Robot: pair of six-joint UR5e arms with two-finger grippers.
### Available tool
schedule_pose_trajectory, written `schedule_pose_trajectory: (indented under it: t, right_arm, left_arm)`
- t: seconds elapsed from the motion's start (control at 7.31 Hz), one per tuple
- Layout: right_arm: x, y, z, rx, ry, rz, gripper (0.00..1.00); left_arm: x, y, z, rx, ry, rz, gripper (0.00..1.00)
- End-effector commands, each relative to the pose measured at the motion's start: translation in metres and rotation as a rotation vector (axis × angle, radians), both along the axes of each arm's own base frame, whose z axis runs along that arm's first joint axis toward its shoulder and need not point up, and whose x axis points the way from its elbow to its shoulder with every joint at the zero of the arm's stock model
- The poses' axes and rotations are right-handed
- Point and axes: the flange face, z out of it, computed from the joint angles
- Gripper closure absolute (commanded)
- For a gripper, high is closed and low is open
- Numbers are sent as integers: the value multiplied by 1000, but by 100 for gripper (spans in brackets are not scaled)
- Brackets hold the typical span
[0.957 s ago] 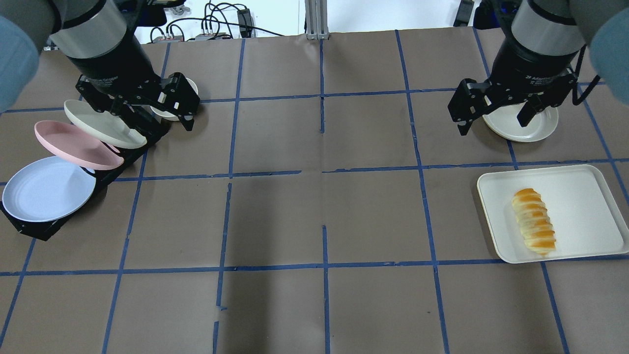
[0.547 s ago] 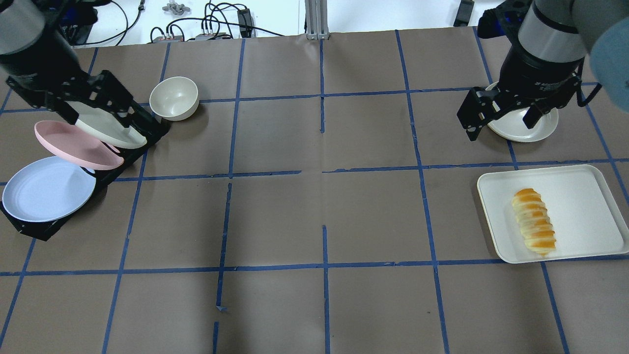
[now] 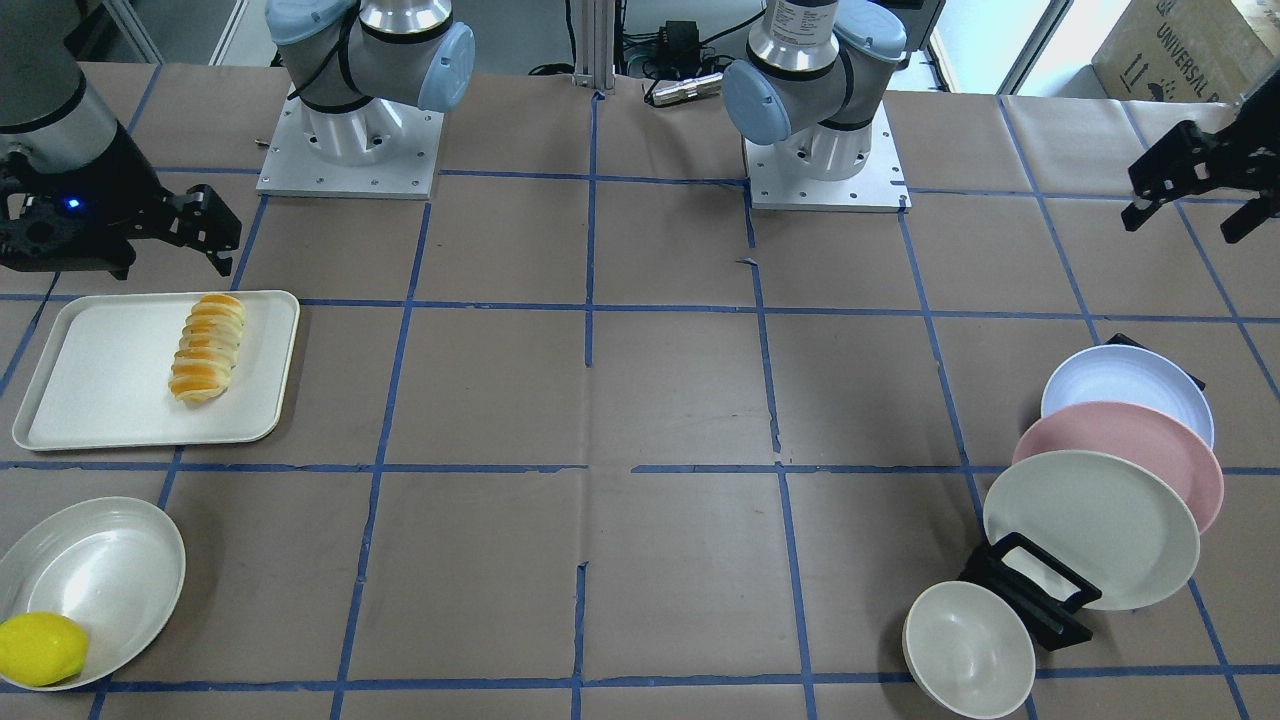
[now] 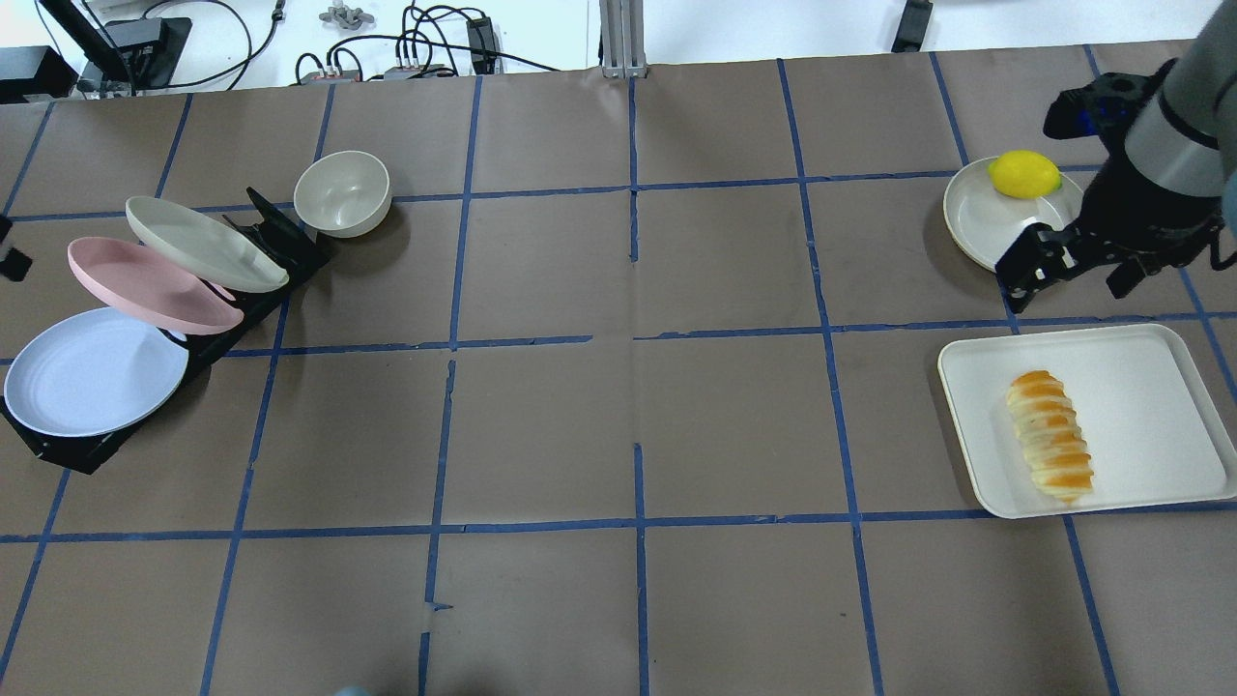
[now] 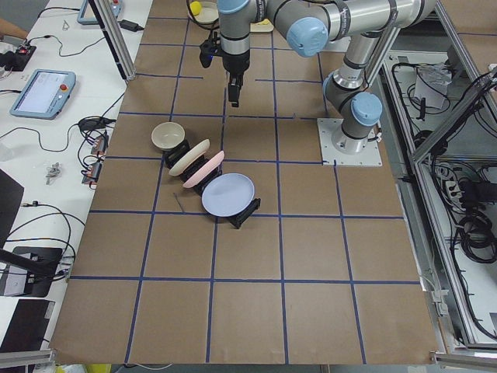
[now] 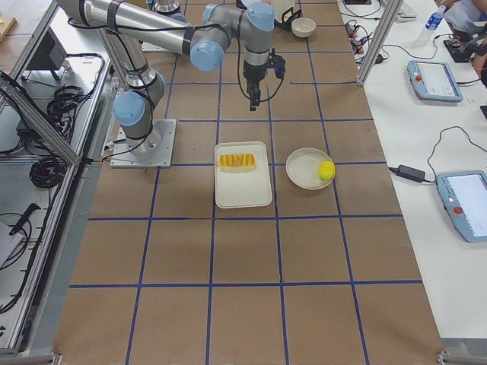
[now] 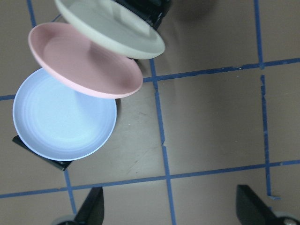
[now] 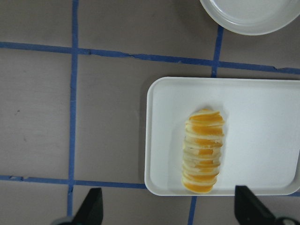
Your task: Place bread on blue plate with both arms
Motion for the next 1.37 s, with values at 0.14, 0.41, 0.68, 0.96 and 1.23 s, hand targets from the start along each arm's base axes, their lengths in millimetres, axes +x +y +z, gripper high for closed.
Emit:
schedule_pose_trajectory:
  t: [0.14, 0.41, 0.68, 0.96, 1.23]
  right_arm:
    - [-65, 33, -88, -53, 13, -20, 3]
    - [-69, 28, -137, -42, -19, -33, 3]
    - [-88, 25, -162, -21, -32, -71, 4]
    - [-94, 28, -192, -17, -32, -92, 6]
    - [-90, 36, -208, 20, -43, -123, 4]
  left_arm:
    - [109, 12, -48, 16, 103, -39, 0]
    - [182, 9, -102, -5, 121, -86, 0]
    - [220, 0, -156, 0, 156, -86, 0]
    - [232, -13, -189, 3, 169, -86, 0]
    - [238, -32, -214, 1, 164, -94, 0]
